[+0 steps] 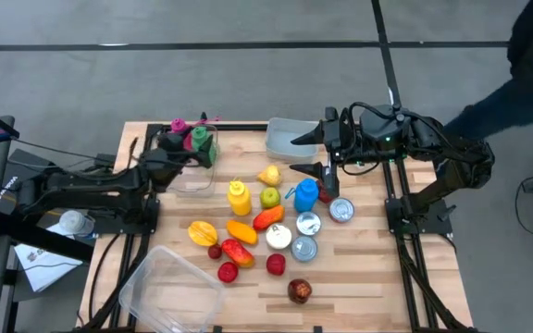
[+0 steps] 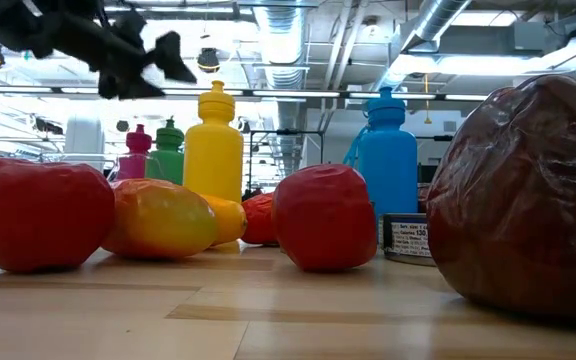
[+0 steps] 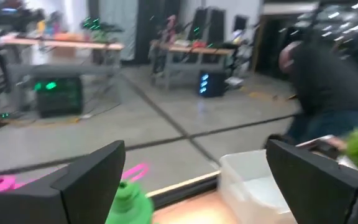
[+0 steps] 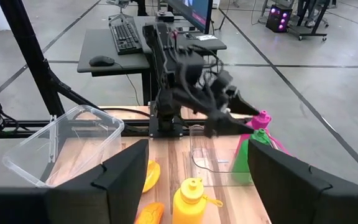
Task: Pick & Place Food Item
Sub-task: Put the yellow water bottle into the transparent bin
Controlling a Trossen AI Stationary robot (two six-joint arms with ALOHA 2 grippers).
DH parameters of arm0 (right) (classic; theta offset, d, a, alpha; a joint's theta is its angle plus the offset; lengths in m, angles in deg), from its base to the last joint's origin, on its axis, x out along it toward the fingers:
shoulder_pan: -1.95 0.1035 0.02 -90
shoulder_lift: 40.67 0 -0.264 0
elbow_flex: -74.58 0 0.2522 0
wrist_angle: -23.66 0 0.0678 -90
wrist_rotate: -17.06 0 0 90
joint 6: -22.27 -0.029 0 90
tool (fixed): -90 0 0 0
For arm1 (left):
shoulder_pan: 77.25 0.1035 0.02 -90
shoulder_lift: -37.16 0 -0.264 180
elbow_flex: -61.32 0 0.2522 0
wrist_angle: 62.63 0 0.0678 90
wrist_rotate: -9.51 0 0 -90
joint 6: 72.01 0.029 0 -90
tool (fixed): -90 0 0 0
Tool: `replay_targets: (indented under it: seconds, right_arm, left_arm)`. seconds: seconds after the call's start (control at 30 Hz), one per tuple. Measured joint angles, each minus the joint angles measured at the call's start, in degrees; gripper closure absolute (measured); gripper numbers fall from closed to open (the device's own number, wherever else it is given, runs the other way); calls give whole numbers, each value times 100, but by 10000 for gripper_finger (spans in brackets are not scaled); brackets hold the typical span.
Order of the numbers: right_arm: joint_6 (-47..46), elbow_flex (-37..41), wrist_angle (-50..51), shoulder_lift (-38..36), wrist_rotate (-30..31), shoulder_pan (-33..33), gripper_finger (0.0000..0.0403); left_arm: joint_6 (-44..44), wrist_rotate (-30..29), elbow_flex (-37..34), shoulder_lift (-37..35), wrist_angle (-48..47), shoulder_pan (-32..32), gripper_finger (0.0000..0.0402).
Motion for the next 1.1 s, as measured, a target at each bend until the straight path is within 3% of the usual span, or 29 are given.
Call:
replay_targets:
  seconds: [0.1,0.2,0.4,0.67,1.1]
  right_arm:
    - [0,0,0,0,0,0,137]
    - [0,0,0,0,0,0,137]
    - [0,0,0,0,0,0,137]
    - [0,0,0,0,0,0,137]
    - [-2,0,0,0,0,0,137]
  left_arm:
    - [307,298,0,-477,2,-381,22]
    - [320,1050,0,-809,43,-700,22]
    - [21,2348,0,-530,48,-1278,32]
    - [177,2481,0,569,142,-1583,37]
    - [316,2809,4,1391,421,-1502,38]
